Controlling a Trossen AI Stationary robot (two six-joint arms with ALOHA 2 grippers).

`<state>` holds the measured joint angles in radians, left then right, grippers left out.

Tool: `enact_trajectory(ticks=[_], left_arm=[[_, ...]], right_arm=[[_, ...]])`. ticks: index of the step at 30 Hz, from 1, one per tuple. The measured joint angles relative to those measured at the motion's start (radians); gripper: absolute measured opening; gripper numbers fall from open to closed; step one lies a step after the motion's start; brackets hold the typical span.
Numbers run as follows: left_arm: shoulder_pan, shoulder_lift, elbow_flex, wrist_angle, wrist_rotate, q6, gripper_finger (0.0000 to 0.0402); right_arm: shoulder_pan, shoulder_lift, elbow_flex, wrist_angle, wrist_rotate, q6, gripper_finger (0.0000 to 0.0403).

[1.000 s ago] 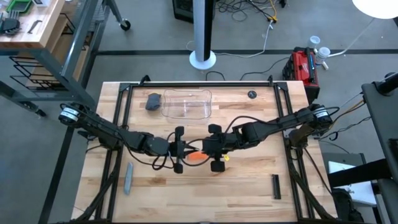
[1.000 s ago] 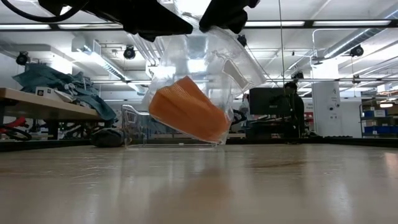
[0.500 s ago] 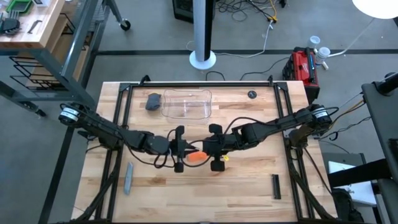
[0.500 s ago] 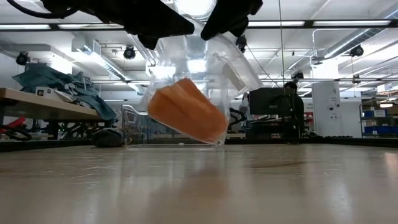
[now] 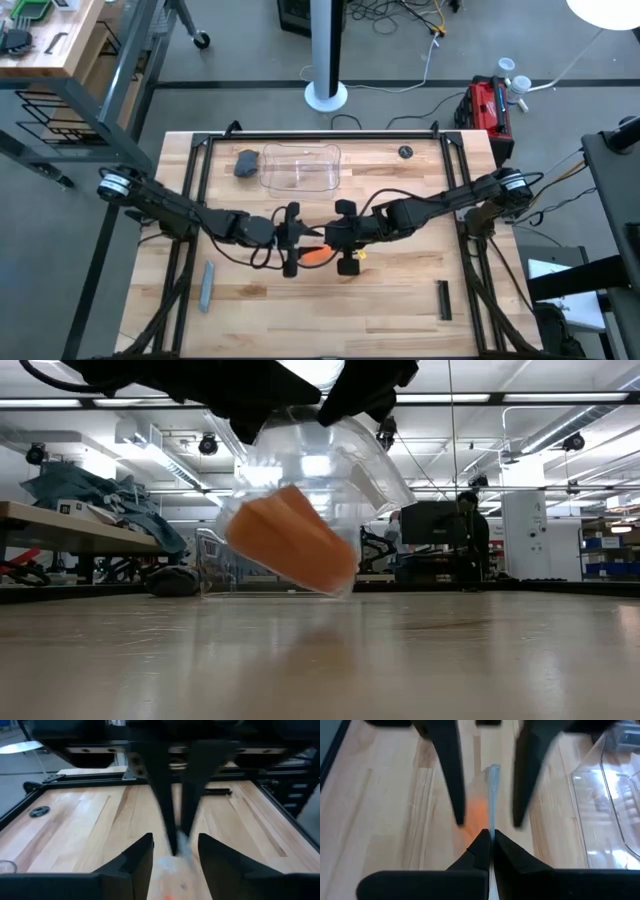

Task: Roll bandage
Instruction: Put the zip bag into the transparent bin

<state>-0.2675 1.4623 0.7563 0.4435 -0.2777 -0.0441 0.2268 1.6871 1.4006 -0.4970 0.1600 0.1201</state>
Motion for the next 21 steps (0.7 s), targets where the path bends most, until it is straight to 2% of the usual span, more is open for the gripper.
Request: enact_trajectory(ticks=[5,18,21], left_arm=[[0.003,0.024,0.0,0.036,0.008,0.026,0.014],[0.004,0.02,0.0,0.033,0.027,0.042,0.0012],[0.003,0.02,0.0,0.033,0.026,0.058,0.0005]], right_arm=[[0.0,0.0,-0.002,0.001,-0.001,-0.006,0.0],[0.002,0.0,-0.01,-0.002,-0.002,-0.005,0.0],[0.002,0.0,-0.01,-0.001,-0.003,0.013,0.0004]])
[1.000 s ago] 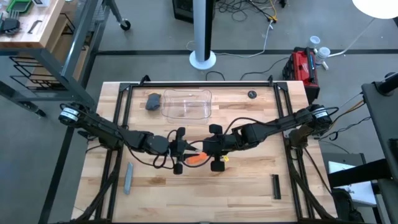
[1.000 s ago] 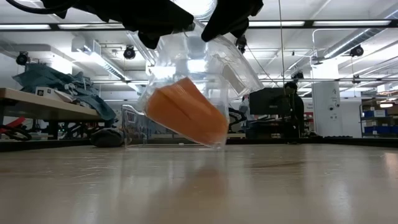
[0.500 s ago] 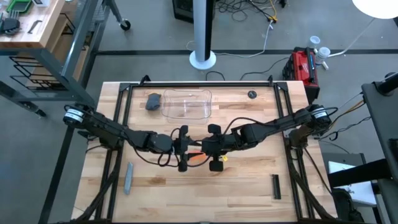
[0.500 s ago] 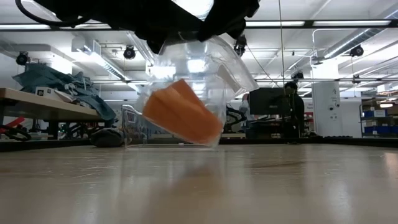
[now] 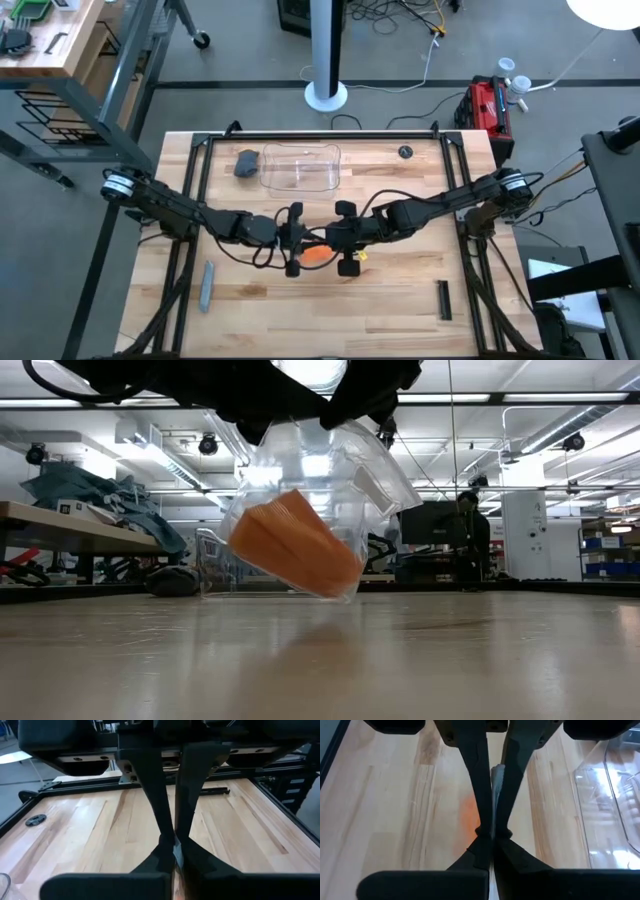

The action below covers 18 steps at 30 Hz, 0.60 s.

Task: Roll bandage
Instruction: Put the zip bag into the transparent bin

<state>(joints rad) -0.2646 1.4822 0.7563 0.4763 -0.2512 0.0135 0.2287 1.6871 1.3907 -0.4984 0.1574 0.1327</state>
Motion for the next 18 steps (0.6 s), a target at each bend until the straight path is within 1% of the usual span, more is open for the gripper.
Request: enact_trajectory(ticks=[3,10,13,14,15,18], left_arm=[[0.0,0.0,0.0,-0.002,0.0,0.019,0.0002],[-0.017,0.0,0.0,-0.005,0.0,0.084,0.0001],[-0.022,0.0,0.0,-0.005,0.0,0.099,0.0001],[-0.023,0.0,0.0,-0.005,0.0,0.103,0.0001],[-0.024,0.0,0.0,-0.005,0.0,0.105,0.0001],[-0.025,0.0,0.0,-0.005,0.007,0.108,0.0]], right_arm=[[0.0,0.0,0.0,-0.005,-0.009,0.015,0.0023],[-0.002,-0.003,0.0,-0.044,-0.053,0.066,0.0096],[-0.002,-0.002,0.0,-0.044,-0.058,0.054,0.011],[-0.002,-0.002,0.0,-0.044,-0.063,0.049,0.0107],[-0.002,-0.002,0.0,-0.045,-0.069,0.044,0.0095],[-0.002,-0.001,0.0,-0.044,-0.079,0.019,0.0023]])
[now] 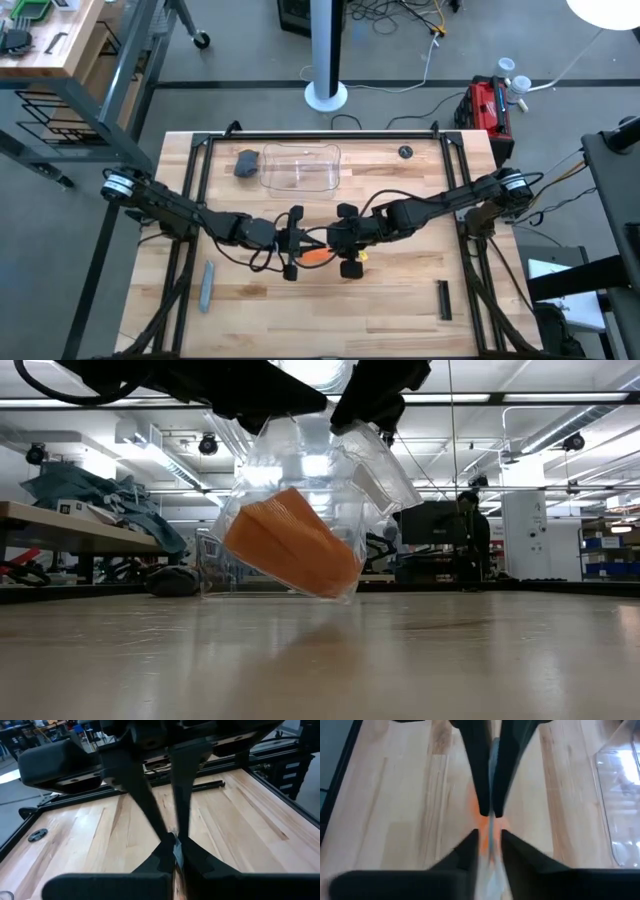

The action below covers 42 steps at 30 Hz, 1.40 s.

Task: Roll bandage
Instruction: Put the zip bag into the transparent bin

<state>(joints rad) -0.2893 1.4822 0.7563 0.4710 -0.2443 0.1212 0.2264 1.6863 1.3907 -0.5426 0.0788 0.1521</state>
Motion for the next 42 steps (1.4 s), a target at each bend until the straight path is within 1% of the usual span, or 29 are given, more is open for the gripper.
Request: enact_trajectory(ticks=[1,2,8,10,11,13,14,16,18,21,22,25,26,39,42], left_arm=[[0.0,0.0,0.0,0.0,0.0,0.002,0.0],[0.0,0.0,0.0,0.0,0.0,0.005,0.0],[-0.001,0.0,0.0,-0.003,0.0,0.01,0.0],[-0.003,0.0,0.0,-0.003,0.001,0.016,0.0],[-0.003,0.0,0.0,-0.003,0.001,0.017,0.0],[-0.003,0.0,0.0,-0.003,0.001,0.017,0.0],[-0.003,0.0,0.0,-0.003,0.001,0.017,0.0],[-0.003,0.0,0.0,-0.003,0.001,0.017,0.0],[-0.003,0.0,0.0,-0.003,0.001,0.017,0.0],[-0.003,0.0,0.0,-0.008,0.001,0.017,0.0],[-0.004,0.0,0.0,-0.009,0.001,0.017,0.0],[-0.003,0.0,0.0,-0.014,0.001,0.017,0.0],[-0.003,0.0,0.0,-0.018,0.001,0.017,0.0],[-0.003,0.002,-0.018,-0.018,0.001,0.004,0.0],[-0.003,0.002,-0.024,-0.019,-0.002,-0.001,0.0]], right_arm=[[0.0,0.0,0.0,0.0,0.0,-0.011,0.0014],[0.0,0.0,0.0,0.001,-0.001,-0.009,0.0015],[0.0,0.001,-0.018,-0.006,-0.003,0.023,0.0057],[0.0,0.001,-0.022,-0.005,-0.013,0.015,0.0064],[0.0,0.001,-0.025,-0.005,-0.022,0.014,0.0057],[0.0,0.001,-0.031,-0.003,-0.026,0.01,0.0021],[0.0,0.001,-0.035,0.001,-0.027,0.004,0.0011],[0.0,0.001,-0.037,0.002,-0.027,0.013,0.0015],[0.0,0.001,-0.047,0.002,-0.032,0.039,0.0027],[0.0,0.001,-0.068,0.001,-0.035,0.036,0.0042],[0.0,0.001,-0.073,0.002,-0.035,0.04,0.0039],[0.0,0.001,-0.081,0.002,-0.034,0.034,0.0008],[0.0,0.001,-0.081,0.002,-0.034,0.034,0.0006],[0.0,-0.001,-0.081,-0.031,-0.055,0.096,0.0001],[0.0,-0.003,-0.081,-0.043,-0.074,0.101,0.0011]])
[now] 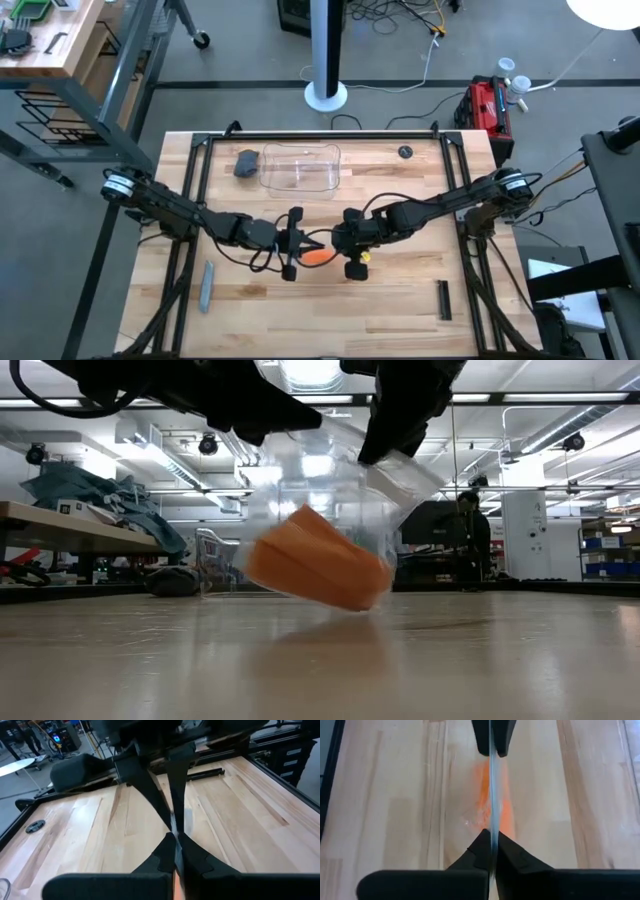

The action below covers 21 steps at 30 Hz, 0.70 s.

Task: Roll bandage
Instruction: Put the zip bag into the transparent bin

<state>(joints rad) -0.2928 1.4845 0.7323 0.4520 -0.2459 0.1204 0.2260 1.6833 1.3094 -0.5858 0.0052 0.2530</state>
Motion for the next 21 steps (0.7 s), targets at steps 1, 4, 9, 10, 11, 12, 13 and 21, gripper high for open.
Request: enact_trajectory(ticks=[1,4,9,10,11,12,13,21], left_arm=[[-0.001,0.0,0.0,0.002,0.0,0.001,0.0],[-0.001,0.0,0.0,0.008,-0.003,0.001,0.0],[-0.001,0.0,0.0,0.007,-0.005,0.001,0.0],[-0.001,0.0,0.0,0.008,-0.005,0.001,0.0],[-0.001,0.0,0.0,0.007,-0.005,0.001,0.0],[-0.001,0.0,0.0,0.008,-0.006,0.001,0.0],[-0.001,0.0,0.0,0.008,-0.006,0.001,0.0],[0.0,0.0,0.0,0.008,-0.006,0.002,0.0]], right_arm=[[0.0,0.0,0.0,-0.005,-0.004,0.003,0.0018],[0.0,0.0,-0.002,-0.016,-0.007,0.012,0.0048],[0.0,0.0,-0.002,-0.037,-0.006,0.01,0.0069],[0.001,0.0,-0.002,-0.04,-0.006,0.009,0.0052],[0.003,0.0,-0.002,-0.04,-0.005,0.008,0.003],[0.007,0.0,-0.002,-0.038,0.001,0.005,0.0016],[0.012,0.0,-0.002,-0.035,0.013,0.001,0.001],[0.012,-0.002,-0.002,-0.064,0.02,0.058,0.0061]])
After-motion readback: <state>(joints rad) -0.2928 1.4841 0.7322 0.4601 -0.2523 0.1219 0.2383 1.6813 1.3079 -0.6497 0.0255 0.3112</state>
